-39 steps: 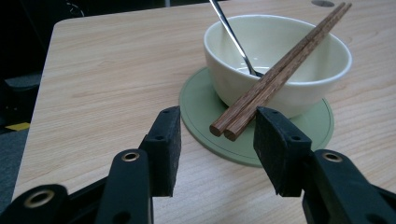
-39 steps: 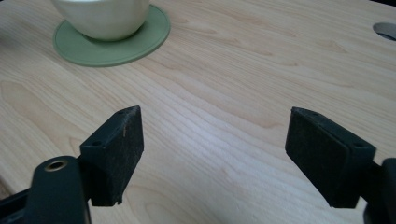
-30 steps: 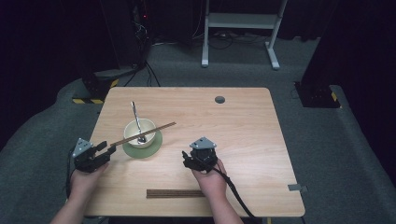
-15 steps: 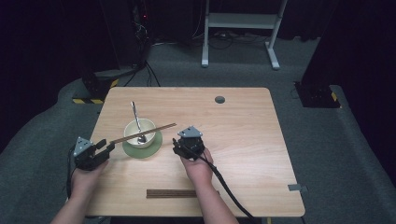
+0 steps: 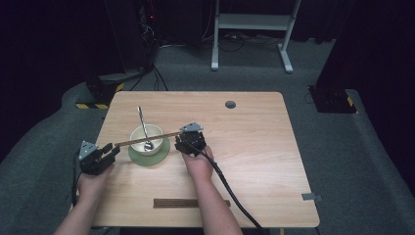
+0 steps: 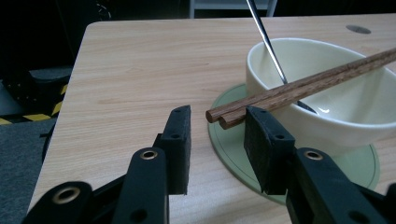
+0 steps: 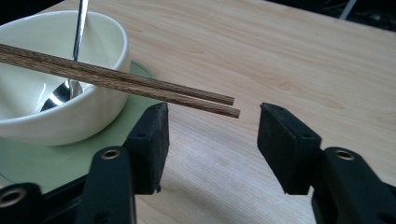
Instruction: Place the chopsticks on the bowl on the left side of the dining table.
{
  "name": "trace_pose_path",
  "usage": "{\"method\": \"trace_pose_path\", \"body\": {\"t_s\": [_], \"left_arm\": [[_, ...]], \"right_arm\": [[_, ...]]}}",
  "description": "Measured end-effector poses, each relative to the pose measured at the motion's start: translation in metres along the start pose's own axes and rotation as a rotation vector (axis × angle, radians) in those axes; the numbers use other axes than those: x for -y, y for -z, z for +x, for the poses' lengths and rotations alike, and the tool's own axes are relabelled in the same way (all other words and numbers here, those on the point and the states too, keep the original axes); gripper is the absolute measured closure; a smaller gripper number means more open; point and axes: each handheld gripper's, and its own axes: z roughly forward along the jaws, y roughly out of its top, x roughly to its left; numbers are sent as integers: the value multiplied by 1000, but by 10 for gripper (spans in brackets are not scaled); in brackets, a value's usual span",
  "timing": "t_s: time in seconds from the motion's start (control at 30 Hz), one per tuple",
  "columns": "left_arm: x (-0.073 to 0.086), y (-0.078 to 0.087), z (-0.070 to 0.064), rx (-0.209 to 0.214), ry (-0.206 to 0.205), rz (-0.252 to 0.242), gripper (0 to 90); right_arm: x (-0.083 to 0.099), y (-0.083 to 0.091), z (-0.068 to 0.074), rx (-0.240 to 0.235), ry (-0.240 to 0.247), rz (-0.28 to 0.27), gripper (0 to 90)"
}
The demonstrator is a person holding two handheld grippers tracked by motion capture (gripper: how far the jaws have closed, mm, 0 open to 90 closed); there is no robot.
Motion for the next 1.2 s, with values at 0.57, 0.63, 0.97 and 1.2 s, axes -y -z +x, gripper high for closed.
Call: {"method": "trace_pose_path", "body": {"t_s": [0.57,0.63,0.97,1.2], "left_arm": [[-4,-10,-6,33,15,-11,626],[-4,-10,-5,37,18,-14,626],[-4,-11,-4,35,30,-19,617],[-5,-6,-2,42,20,-27,502]], "right_arm": [[-2,-5,9,-14,22,1,392],[-1,-4,10,-10,17,-2,395],[8,4,13,-10,14,-11,415],[12,11,10,8,9,-25,454]]}}
